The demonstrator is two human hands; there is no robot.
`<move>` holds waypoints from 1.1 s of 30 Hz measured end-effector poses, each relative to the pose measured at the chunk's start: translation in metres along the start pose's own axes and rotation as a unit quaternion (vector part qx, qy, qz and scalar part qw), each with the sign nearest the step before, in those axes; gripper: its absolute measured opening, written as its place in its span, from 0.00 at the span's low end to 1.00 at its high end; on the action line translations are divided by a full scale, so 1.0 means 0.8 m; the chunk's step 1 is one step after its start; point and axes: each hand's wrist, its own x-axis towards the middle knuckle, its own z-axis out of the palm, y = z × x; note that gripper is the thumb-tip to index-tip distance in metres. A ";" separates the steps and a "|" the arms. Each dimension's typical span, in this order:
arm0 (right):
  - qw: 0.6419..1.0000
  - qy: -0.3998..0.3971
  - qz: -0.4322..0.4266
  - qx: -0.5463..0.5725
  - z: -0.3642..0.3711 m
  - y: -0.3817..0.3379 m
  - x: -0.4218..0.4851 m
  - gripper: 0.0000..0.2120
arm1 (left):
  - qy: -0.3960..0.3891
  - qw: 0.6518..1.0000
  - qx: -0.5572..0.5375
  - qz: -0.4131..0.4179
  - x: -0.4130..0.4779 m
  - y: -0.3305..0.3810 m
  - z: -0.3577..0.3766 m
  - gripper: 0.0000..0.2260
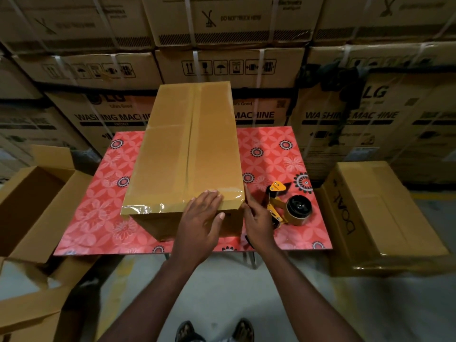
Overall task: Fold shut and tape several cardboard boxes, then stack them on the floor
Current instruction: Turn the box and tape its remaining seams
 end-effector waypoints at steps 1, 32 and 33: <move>1.000 0.008 -0.009 -0.023 0.000 0.002 0.001 0.24 | 0.000 1.000 -0.002 -0.001 0.000 0.001 -0.001 0.22; 0.921 -0.133 -0.259 -0.259 -0.054 -0.024 0.043 0.20 | 0.021 0.993 0.078 0.091 0.034 -0.002 0.018 0.17; 0.919 -0.137 -0.263 -0.259 -0.055 -0.024 0.043 0.21 | 0.021 0.992 0.077 0.094 0.033 -0.002 0.019 0.19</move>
